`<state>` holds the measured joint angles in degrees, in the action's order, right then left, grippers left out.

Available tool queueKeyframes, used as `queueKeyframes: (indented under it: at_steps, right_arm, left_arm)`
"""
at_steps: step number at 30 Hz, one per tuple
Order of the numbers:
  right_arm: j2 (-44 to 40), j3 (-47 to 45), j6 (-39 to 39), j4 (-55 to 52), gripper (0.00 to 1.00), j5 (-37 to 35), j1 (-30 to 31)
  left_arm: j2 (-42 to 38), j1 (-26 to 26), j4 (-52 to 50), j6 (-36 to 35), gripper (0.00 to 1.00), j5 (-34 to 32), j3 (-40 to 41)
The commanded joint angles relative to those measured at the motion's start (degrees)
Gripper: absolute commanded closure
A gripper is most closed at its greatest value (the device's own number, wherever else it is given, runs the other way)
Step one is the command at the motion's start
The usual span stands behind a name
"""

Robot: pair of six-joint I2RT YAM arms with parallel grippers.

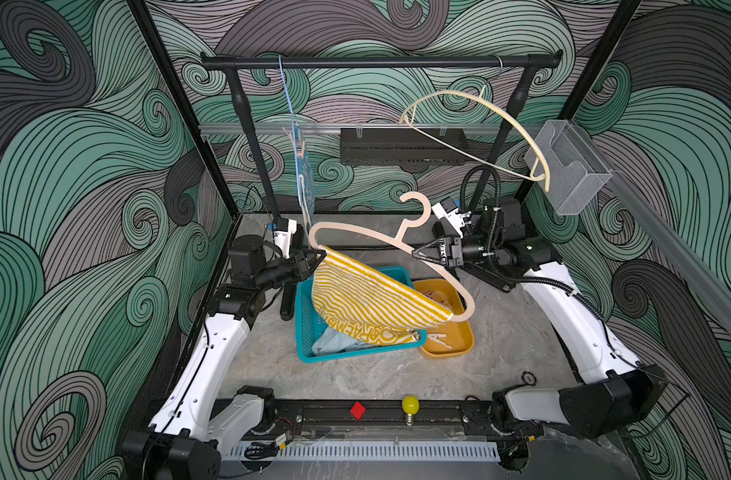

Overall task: Remove the clothespins securing towels to the hanger
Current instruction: Remove the towel from the hanger.

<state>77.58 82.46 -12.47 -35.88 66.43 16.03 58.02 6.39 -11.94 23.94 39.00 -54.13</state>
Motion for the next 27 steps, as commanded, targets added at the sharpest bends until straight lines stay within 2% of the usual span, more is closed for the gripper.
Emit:
queueKeyframes:
  at_steps: [1, 7, 10, 27]
  right_arm:
    - [-0.19, 0.46, 0.25, 1.1, 1.0, 2.3, -0.25]
    - [-0.11, 0.29, 0.32, 1.06, 1.0, 1.89, -0.3]
    - [0.29, 0.33, 0.44, 0.84, 1.0, 1.02, -0.24]
    - [2.52, 0.58, 1.13, -0.4, 1.0, -3.65, -0.3]
  left_arm:
    - [-0.63, -0.33, 0.43, -0.1, 0.79, 1.79, 0.43]
    - [-1.15, -0.33, 0.43, 0.11, 0.9, 1.77, 0.55]
    - [-1.66, -0.32, 0.43, 0.46, 1.0, 1.75, 0.54]
    - [-4.58, 0.46, -1.71, 4.88, 1.0, 1.48, -3.42]
